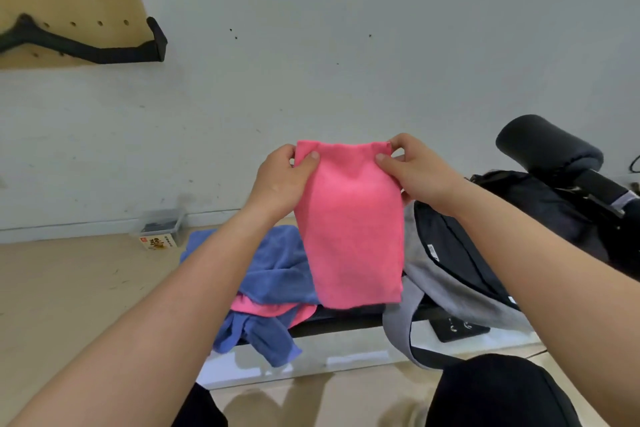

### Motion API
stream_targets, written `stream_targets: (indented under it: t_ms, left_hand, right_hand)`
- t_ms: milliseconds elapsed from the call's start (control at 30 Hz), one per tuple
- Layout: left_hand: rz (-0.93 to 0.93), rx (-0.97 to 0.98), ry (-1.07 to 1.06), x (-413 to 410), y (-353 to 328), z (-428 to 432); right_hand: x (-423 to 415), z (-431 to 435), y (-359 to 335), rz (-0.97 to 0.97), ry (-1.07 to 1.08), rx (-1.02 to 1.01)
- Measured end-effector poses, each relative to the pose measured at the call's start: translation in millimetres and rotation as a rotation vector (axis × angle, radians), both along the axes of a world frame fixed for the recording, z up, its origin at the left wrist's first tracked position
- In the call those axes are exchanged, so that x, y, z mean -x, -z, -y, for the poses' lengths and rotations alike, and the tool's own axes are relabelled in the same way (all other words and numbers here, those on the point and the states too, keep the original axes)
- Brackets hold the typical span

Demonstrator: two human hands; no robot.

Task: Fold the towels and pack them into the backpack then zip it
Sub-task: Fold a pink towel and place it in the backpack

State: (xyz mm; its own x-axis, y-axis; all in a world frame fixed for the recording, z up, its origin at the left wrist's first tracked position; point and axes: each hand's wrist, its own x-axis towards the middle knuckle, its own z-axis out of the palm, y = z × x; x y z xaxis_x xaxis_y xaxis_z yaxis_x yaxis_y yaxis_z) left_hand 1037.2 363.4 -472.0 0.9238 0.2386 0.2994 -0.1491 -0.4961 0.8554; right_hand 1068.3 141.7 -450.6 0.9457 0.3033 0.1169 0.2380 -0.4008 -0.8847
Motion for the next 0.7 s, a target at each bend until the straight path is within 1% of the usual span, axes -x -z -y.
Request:
stream_targets:
  t_ms: [67, 133, 267, 333, 433, 567, 700]
  left_hand:
    - [-0.064, -0.005, 0.005, -6.2, 8.8, -4.9]
    - [-0.110, -0.022, -0.008, -15.8, 21.4, -10.0]
    - [-0.165, -0.191, -0.056, -44.6, 57.1, -21.6]
    - [-0.203, -0.200, -0.064, -61.5, 73.5, -26.4]
    - [-0.255, -0.141, -0.057, -81.4, 88.1, -29.2]
    - [-0.230, -0.039, -0.042, -98.3, 89.1, -29.5]
    - [-0.188, -0.061, -0.050, -97.8, 86.5, -34.0]
  right_hand:
    - [-9.6, -5.8, 11.6, -0.008, 0.029, 0.023]
    - [-25.3, -13.4, 29.1, 0.008, 0.076, 0.088]
    - [-65.6, -26.9, 75.3, 0.079, 0.170, 0.220]
    - [-81.8, -32.9, 94.0, 0.057, 0.183, 0.251]
    - [-98.2, -41.9, 108.2, -0.006, 0.165, 0.186]
    - [-113.8, -47.0, 107.8, -0.046, 0.133, 0.060]
    - [-117.1, -41.8, 105.8, -0.063, 0.064, 0.037]
